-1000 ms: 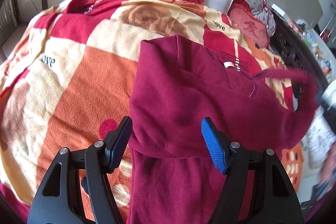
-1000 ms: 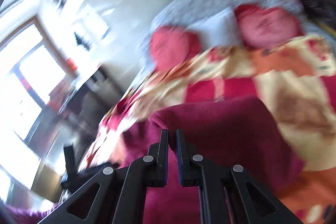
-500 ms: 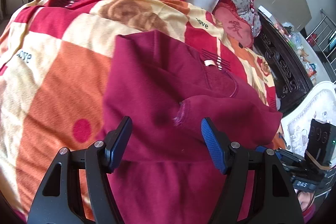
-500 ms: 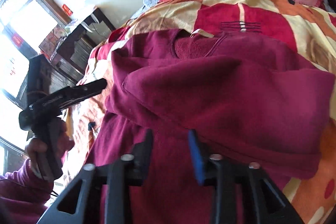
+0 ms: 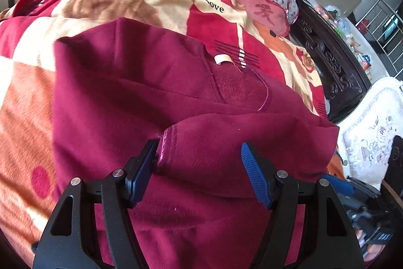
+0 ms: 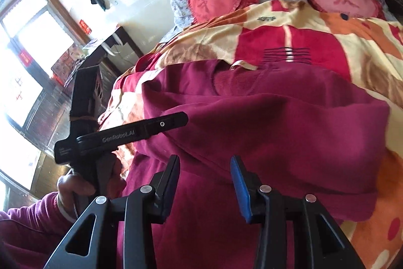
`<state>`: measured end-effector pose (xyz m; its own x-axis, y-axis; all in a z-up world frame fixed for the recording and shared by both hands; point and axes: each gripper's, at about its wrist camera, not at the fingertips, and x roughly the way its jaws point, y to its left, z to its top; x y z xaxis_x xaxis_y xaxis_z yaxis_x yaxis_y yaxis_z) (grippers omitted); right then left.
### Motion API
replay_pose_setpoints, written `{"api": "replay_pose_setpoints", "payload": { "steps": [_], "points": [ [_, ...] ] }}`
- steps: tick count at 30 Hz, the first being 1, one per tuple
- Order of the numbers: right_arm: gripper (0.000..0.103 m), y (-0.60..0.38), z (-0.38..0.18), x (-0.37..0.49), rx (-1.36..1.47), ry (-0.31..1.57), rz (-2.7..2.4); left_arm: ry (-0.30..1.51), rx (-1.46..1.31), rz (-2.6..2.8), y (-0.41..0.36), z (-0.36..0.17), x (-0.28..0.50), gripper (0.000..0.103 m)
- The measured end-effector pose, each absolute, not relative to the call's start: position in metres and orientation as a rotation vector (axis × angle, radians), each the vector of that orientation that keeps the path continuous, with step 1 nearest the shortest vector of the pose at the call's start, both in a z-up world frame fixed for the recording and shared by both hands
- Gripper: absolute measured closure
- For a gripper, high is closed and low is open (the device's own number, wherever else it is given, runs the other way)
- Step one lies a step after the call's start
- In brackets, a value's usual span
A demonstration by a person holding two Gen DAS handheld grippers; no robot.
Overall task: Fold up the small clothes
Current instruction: 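Grasp the sweatshirt hem edge with the left tool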
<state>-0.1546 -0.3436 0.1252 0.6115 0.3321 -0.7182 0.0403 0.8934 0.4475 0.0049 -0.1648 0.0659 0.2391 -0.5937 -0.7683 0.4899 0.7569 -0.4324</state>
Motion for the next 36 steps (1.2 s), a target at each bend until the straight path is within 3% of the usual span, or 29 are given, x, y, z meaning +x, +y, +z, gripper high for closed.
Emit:
{"api": "replay_pose_setpoints", "payload": {
  "steps": [1,3,5,15,25,30,36],
  "points": [
    [0.063,-0.349,0.126,-0.159,0.456,0.899,0.16,1.115,-0.116,-0.747,-0.166,0.063,0.007,0.045],
    [0.063,-0.361,0.128,-0.168,0.469,0.884,0.128,1.139,-0.116,-0.738,-0.166,0.061,0.008,0.073],
    [0.063,-0.375,0.131,-0.18,0.482,0.866,0.083,1.126,-0.116,-0.751,-0.163,0.068,0.004,0.083],
    [0.06,-0.431,0.132,-0.22,0.574,0.83,-0.1,0.893,-0.144,-0.752,-0.115,0.147,-0.011,0.085],
    [0.06,-0.415,0.119,-0.203,0.461,0.879,-0.122,1.034,-0.117,-0.578,-0.084,0.077,0.005,0.085],
    [0.06,-0.407,0.089,-0.193,0.251,1.059,-0.242,1.01,-0.086,-0.611,-0.092,0.079,-0.004,0.085],
    [0.06,-0.429,0.089,-0.22,0.334,1.066,-0.294,0.988,-0.059,-0.621,-0.098,0.084,-0.001,0.085]
  ]
}}
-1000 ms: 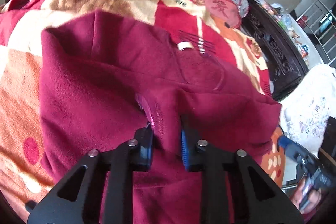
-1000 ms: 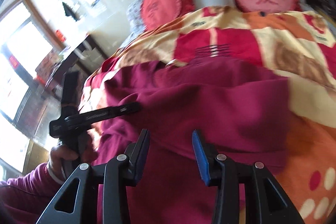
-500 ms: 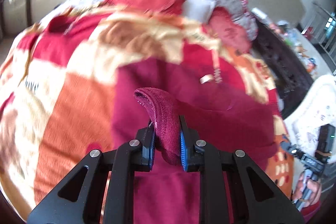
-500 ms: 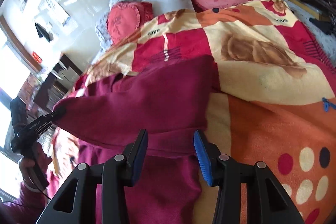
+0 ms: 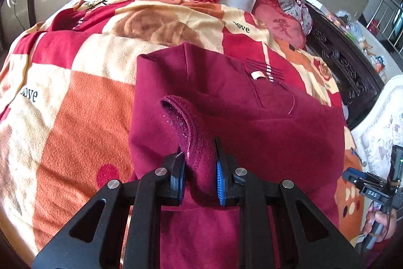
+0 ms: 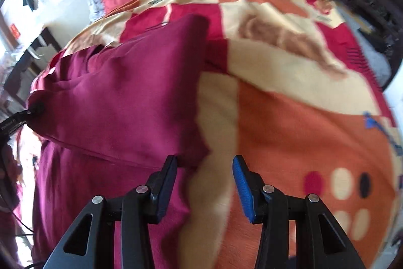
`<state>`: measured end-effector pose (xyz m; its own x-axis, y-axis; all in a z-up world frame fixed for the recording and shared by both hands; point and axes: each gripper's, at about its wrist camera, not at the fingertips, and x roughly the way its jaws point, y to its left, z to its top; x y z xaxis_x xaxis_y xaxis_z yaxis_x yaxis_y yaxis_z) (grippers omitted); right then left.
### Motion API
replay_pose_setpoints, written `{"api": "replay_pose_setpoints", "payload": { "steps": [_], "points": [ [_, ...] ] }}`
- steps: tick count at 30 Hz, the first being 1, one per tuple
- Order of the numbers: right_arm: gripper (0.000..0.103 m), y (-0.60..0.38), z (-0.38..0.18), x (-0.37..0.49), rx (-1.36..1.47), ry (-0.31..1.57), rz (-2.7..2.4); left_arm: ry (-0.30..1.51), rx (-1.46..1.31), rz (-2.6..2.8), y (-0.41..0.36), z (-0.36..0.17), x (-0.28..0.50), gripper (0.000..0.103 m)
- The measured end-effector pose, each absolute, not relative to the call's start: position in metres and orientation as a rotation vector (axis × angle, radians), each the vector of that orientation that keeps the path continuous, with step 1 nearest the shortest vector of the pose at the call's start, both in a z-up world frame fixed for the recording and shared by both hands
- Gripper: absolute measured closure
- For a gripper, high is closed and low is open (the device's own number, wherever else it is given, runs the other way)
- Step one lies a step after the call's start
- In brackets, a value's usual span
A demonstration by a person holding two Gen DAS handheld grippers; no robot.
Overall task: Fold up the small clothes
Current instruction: 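Grasp the sweatshirt hem edge with the left tool, then fold the held hem up toward the collar with the left tool and release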
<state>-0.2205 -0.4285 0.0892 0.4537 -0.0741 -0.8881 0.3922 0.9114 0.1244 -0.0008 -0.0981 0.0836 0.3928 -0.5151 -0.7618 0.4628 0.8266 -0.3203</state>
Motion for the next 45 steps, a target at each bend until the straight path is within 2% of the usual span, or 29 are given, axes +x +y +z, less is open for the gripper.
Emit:
{"api": "replay_pose_setpoints", "payload": {
  "steps": [8,12,15,16,20,26,28,35,37,45],
  "points": [
    [0.06,-0.447,0.116,-0.199,0.538,0.864,-0.188,1.002,-0.076,-0.611,-0.098,0.083,0.0,0.085],
    [0.06,-0.459,0.098,-0.15,0.552,0.881,-0.191,0.99,-0.068,-0.619,-0.103,0.088,-0.002,0.085],
    [0.087,-0.46,0.092,-0.128,0.497,0.894,-0.192,0.962,-0.054,-0.641,-0.109,0.097,-0.004,0.085],
    [0.089,-0.459,0.097,-0.128,0.472,0.888,-0.188,0.944,-0.048,-0.653,-0.112,0.101,-0.005,0.085],
    [0.09,-0.461,0.103,-0.134,0.414,0.878,-0.231,0.914,-0.011,-0.649,-0.119,0.099,-0.002,0.085],
    [0.09,-0.492,0.076,-0.142,0.546,0.87,-0.305,1.018,-0.001,-0.586,-0.11,0.064,0.008,0.084],
    [0.09,-0.491,0.086,-0.149,0.541,0.846,-0.3,1.014,-0.005,-0.566,-0.1,0.065,0.008,0.073],
    [0.09,-0.443,0.129,-0.179,0.435,0.849,-0.2,0.962,-0.026,-0.542,-0.079,0.087,0.0,0.067],
    [0.09,-0.427,0.127,-0.183,0.402,0.879,-0.18,0.945,-0.021,-0.545,-0.08,0.09,-0.002,0.054],
    [0.09,-0.404,0.076,-0.188,0.284,1.036,-0.247,1.019,0.063,-0.477,-0.097,0.057,0.005,0.053]
  ]
}}
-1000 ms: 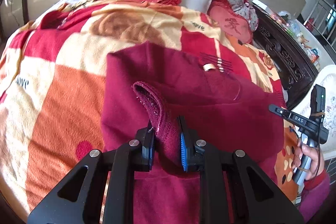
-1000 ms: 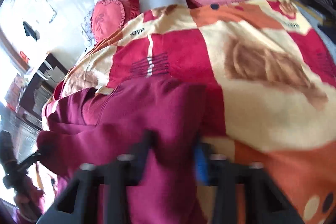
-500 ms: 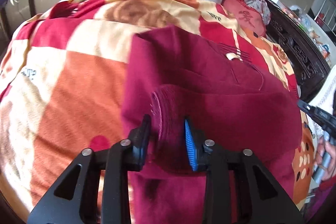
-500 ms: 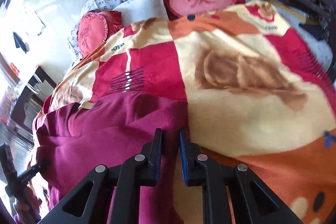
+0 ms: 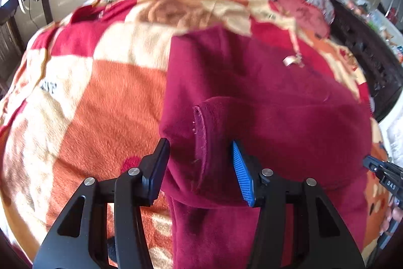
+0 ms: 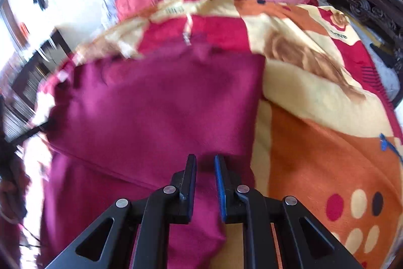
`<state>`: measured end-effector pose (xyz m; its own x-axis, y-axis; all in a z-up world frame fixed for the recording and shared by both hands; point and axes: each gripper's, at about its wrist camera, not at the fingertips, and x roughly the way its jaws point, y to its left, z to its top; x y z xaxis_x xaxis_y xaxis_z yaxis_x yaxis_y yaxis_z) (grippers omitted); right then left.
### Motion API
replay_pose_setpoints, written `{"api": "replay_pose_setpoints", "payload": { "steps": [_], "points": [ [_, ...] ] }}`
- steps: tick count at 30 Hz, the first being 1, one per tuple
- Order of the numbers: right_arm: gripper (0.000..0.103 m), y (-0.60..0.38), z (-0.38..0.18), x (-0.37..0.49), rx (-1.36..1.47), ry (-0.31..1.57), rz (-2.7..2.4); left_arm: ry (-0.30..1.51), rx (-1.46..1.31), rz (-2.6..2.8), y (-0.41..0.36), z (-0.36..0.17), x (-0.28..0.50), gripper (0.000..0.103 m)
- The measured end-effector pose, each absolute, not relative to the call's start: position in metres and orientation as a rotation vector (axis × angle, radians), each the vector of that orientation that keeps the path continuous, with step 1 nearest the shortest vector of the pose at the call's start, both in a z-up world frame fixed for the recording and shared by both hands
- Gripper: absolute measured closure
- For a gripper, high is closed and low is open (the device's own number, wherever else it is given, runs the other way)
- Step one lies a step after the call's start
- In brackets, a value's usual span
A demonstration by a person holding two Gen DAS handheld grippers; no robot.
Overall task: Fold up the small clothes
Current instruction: 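Fold the held hem up toward the collar with the left tool and release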
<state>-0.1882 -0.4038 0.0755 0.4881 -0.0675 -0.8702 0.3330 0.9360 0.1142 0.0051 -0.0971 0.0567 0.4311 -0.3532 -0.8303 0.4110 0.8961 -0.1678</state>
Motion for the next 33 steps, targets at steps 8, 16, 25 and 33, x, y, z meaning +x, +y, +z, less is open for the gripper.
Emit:
{"api": "replay_pose_setpoints", "payload": {
  "steps": [8,16,25,33],
  "points": [
    [0.09,-0.41,0.082,-0.201,0.345,1.01,-0.247,1.019,0.07,-0.465,-0.098,0.052,0.002,0.053],
    [0.083,-0.403,0.069,-0.203,0.338,1.043,-0.255,1.031,0.088,-0.458,-0.093,0.057,-0.009,0.053],
    [0.072,-0.393,0.088,-0.221,0.362,1.032,-0.245,1.013,0.155,-0.475,-0.079,0.071,-0.043,0.053],
    [0.068,-0.372,0.094,-0.255,0.388,1.029,-0.22,1.033,0.165,-0.479,-0.066,0.073,-0.07,0.053]
  ]
}}
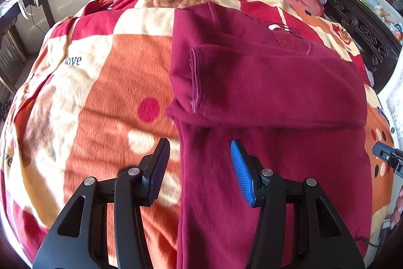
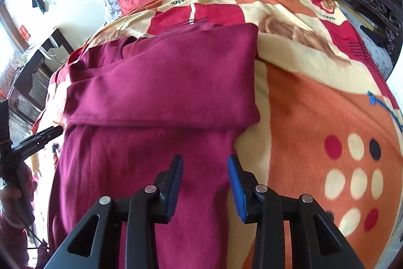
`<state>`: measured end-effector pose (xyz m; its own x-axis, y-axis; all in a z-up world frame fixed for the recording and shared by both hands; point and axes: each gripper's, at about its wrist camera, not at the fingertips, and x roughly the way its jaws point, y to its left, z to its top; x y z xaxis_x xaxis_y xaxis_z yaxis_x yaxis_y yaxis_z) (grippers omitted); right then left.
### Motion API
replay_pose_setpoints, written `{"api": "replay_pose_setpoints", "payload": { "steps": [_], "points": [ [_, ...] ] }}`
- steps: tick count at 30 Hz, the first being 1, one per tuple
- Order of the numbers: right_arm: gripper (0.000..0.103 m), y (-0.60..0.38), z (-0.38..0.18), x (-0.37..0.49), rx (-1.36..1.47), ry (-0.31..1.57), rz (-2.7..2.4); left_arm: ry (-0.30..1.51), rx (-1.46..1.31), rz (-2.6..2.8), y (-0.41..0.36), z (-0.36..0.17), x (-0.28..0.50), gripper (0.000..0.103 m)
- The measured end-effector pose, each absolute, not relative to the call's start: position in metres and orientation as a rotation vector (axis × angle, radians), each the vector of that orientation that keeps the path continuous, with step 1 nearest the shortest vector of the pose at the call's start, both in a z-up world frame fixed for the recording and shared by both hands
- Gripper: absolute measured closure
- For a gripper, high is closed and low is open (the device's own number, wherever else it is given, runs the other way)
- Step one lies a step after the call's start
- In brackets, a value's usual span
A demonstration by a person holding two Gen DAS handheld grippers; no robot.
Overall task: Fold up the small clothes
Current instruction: 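Fold the held hem up toward the collar with the left tool and release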
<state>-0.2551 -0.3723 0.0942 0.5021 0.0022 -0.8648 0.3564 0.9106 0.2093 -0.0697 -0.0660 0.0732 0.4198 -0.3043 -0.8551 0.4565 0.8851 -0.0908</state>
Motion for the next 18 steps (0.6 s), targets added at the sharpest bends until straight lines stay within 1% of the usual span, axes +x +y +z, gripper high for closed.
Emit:
{"api": "replay_pose_setpoints", "payload": {
  "steps": [4,12,18],
  "points": [
    [0.063,-0.363,0.09,-0.272,0.401,1.048,-0.213,1.04,0.17,-0.488,-0.063,0.076,-0.083,0.053],
    [0.062,-0.348,0.081,-0.307,0.437,1.089,-0.187,1.035,0.201,-0.526,-0.057,0.081,-0.111,0.053],
    [0.061,-0.338,0.075,-0.334,0.473,1.116,-0.171,1.119,0.159,-0.606,-0.036,0.079,-0.135,0.053]
  ]
}}
